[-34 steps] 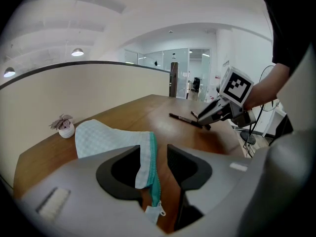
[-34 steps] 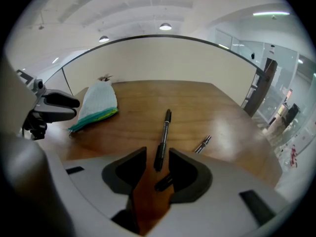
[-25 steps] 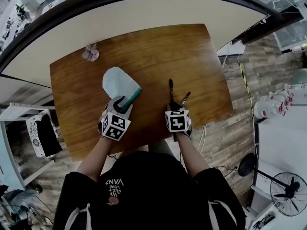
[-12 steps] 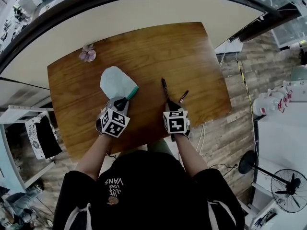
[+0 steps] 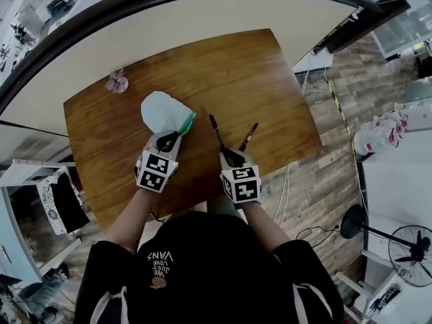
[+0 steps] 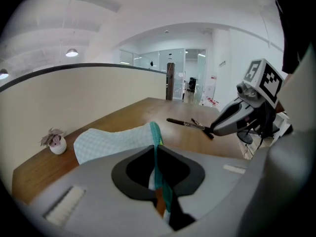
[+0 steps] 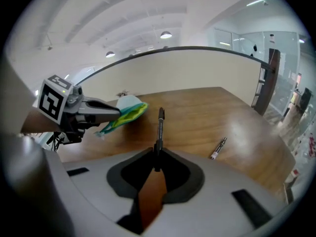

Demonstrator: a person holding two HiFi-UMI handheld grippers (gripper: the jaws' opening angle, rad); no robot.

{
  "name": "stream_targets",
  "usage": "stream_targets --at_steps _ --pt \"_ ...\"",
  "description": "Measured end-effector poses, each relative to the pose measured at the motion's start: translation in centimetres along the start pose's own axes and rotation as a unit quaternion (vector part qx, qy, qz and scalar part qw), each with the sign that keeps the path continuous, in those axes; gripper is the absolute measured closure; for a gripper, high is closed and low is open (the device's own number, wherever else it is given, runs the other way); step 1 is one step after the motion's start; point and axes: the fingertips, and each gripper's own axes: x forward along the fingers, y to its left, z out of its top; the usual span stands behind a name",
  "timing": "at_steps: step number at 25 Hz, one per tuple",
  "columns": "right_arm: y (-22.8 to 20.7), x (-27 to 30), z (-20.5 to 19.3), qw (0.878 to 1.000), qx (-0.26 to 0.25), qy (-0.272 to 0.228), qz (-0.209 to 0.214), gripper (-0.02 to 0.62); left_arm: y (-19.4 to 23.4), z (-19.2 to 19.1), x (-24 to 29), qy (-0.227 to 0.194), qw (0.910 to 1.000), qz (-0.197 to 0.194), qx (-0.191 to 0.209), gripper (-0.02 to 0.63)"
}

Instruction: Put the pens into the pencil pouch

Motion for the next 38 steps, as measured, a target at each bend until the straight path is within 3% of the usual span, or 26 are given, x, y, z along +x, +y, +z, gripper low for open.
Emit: stream_targets --at_steps 11,17,24,28,32,38 --pt "3.7 -2.9 -0.6 0.999 -0.003 -0.02 0.029 0.529 -3.1 3.6 1.0 -0.032 0.9983 -0.037 0.033 0.575" --pt "3.5 -3.5 -0.4 0.999 -0.009 -0.019 0.024 0.529 -5.7 4.3 1.6 -0.034 0.9955 -0.071 0.053 0.575" --pt "2.0 -3.2 2.4 0.999 -0.012 -0.035 0.026 0.529 -7.9 4.3 1.6 -0.034 0.9928 -0.101 0.055 0.575" --pt "1.3 -2.3 5.0 0.998 -0.019 -0.047 0.031 0.533 -7.8 5.5 1.0 -0.056 0.9922 -0.111 -0.007 0.575" --pt "0.9 -0.8 7.6 0.997 -0.036 -0.058 0.033 0.541 -7.4 6.5 0.4 -0.084 0.986 -0.123 -0.076 0.577" --pt "0.6 -0.6 11.2 0.99 -0.016 -0.125 0.057 0.522 -5.2 8.8 -0.3 -0.125 0.9754 -0.112 -0.142 0.578"
